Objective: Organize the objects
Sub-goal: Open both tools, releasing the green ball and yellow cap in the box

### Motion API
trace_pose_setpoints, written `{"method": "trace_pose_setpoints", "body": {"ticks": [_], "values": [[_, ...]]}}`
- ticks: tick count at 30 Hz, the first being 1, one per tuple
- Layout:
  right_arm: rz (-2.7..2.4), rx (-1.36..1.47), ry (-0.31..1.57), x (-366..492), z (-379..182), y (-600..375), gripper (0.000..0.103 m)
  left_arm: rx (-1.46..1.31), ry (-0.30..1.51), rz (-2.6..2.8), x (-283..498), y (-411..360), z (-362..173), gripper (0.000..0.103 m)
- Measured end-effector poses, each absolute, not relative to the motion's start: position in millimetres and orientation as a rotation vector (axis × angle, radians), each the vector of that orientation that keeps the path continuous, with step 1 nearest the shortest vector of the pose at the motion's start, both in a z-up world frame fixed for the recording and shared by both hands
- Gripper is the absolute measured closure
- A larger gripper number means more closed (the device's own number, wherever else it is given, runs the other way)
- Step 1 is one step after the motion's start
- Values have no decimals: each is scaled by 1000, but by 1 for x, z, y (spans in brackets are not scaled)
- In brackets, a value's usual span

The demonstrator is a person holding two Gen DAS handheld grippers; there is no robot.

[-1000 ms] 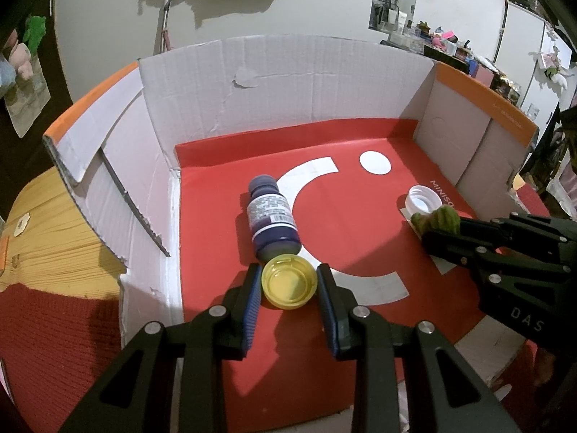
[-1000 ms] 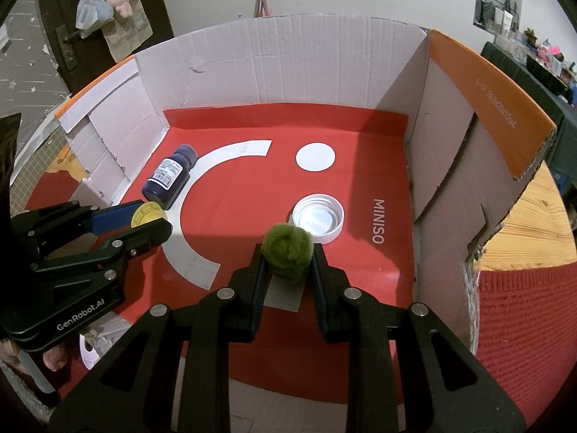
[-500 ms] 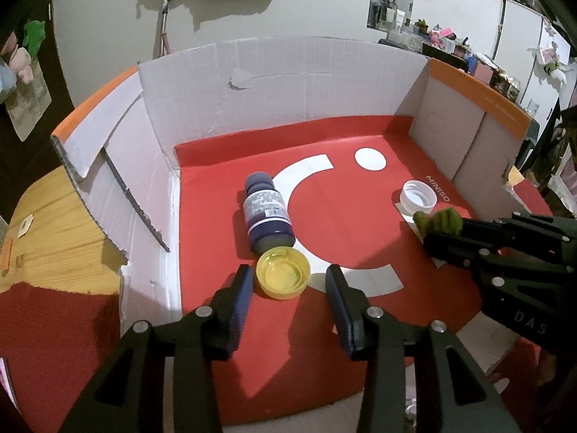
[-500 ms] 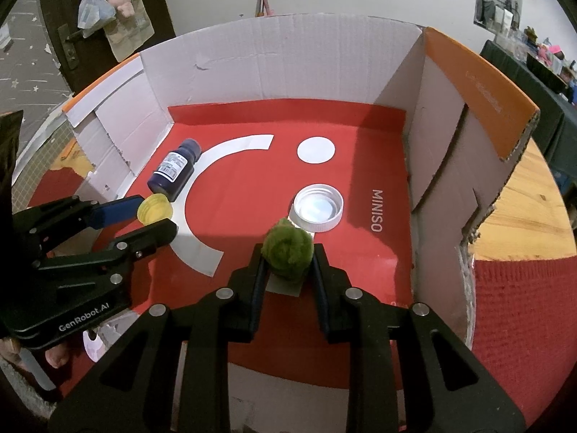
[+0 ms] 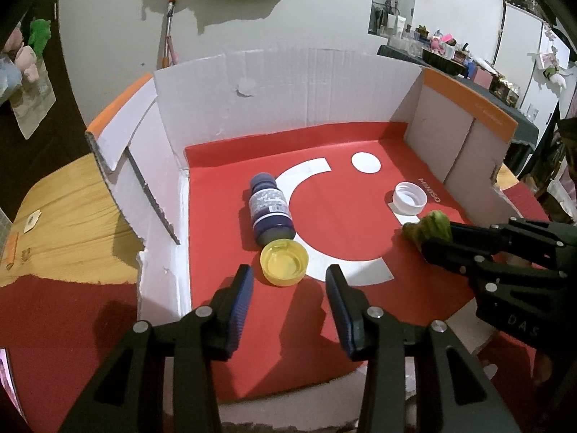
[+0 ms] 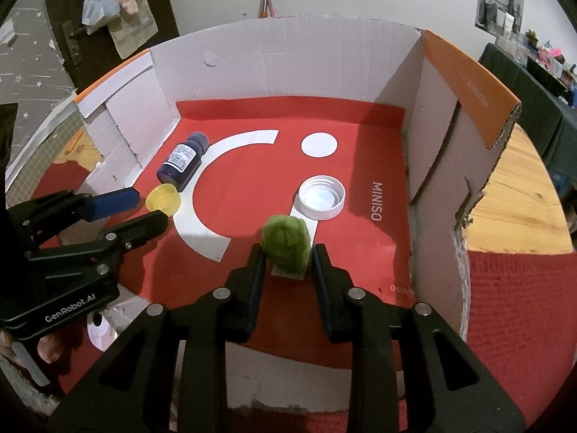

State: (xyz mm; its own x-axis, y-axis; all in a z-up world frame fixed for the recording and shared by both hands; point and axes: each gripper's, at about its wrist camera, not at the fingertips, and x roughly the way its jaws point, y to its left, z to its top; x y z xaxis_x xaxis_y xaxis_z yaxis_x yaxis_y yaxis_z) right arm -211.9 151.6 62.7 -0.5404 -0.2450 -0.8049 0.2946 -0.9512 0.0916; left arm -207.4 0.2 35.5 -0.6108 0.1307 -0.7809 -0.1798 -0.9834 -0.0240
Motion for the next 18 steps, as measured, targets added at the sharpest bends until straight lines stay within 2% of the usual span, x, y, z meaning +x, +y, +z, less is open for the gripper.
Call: {"method": "trace_pose_setpoints", "body": {"ticks": [4,6,7,10,15,18], "values": [[-2521,1295,79,-209,64,152,76,-1279,93,2680,-203,1,38,54],[-2523,1289,77,-207,66,153,74,-1264,102,2701,-200,0,41,43],[-2522,1287,77,-207,66,153,70,-1255,104,2713,-198,-1,43,41],[-2514,1274,76,-204,68,150,60,-1248,88,2722,-194,-5,47,41],[-2516,1262,78,-200,70,149,59,-1255,77,2731,-190,-10,48,41],[-2510,1250,72,-197,72,148,51,-1256,67,2731,-187,-11,48,41]]}}
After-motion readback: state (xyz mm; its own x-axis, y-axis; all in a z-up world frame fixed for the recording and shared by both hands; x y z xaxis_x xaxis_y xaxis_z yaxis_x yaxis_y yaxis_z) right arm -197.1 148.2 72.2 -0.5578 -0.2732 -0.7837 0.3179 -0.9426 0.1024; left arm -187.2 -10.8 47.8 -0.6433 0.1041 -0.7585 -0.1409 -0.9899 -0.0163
